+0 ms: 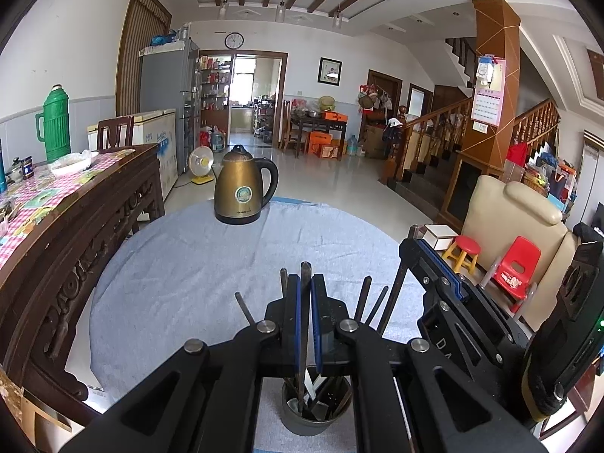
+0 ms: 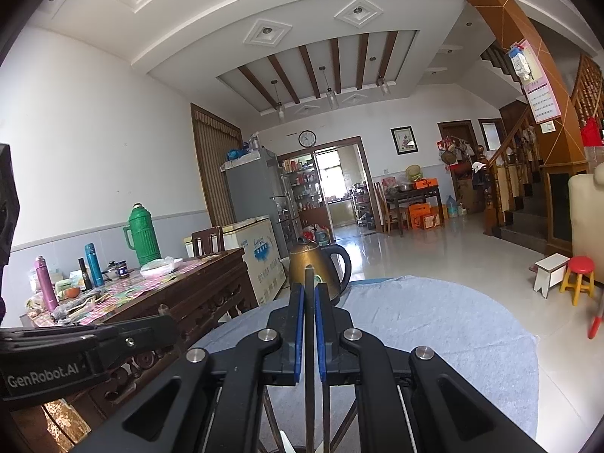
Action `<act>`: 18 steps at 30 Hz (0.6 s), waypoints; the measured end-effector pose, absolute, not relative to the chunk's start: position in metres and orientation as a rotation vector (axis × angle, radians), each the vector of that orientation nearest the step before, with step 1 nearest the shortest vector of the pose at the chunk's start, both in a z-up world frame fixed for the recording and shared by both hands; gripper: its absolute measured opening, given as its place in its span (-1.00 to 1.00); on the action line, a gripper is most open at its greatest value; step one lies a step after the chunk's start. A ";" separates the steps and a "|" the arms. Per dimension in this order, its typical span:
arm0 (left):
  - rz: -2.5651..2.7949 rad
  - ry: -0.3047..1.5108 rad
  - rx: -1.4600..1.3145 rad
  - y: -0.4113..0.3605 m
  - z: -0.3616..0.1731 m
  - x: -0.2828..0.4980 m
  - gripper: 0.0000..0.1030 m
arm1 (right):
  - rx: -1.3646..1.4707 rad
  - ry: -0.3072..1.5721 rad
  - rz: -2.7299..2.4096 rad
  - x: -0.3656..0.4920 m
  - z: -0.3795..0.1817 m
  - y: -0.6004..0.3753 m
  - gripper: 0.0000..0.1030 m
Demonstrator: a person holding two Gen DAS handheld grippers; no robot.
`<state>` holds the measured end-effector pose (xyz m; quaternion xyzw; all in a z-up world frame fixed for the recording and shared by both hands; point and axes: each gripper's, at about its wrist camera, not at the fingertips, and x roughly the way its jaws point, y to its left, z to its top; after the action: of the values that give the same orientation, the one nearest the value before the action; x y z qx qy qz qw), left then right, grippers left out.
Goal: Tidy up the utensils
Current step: 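Push both chopsticks down into the green cup among the utensils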
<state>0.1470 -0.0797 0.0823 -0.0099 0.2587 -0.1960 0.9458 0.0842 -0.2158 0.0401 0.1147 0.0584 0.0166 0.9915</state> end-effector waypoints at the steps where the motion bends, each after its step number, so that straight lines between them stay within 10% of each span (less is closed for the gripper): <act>1: -0.398 0.529 -0.020 -0.079 0.081 0.147 -0.90 | 0.229 0.119 0.034 0.084 0.040 -0.215 -0.87; 18: -0.391 0.575 -0.024 -0.073 0.067 0.150 -0.90 | 0.227 0.158 0.041 0.084 0.028 -0.211 -0.87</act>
<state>0.1503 -0.0727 0.0668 -0.0117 0.2815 -0.1917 0.9401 0.0840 -0.2115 0.0276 0.1129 0.0787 0.0207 0.9903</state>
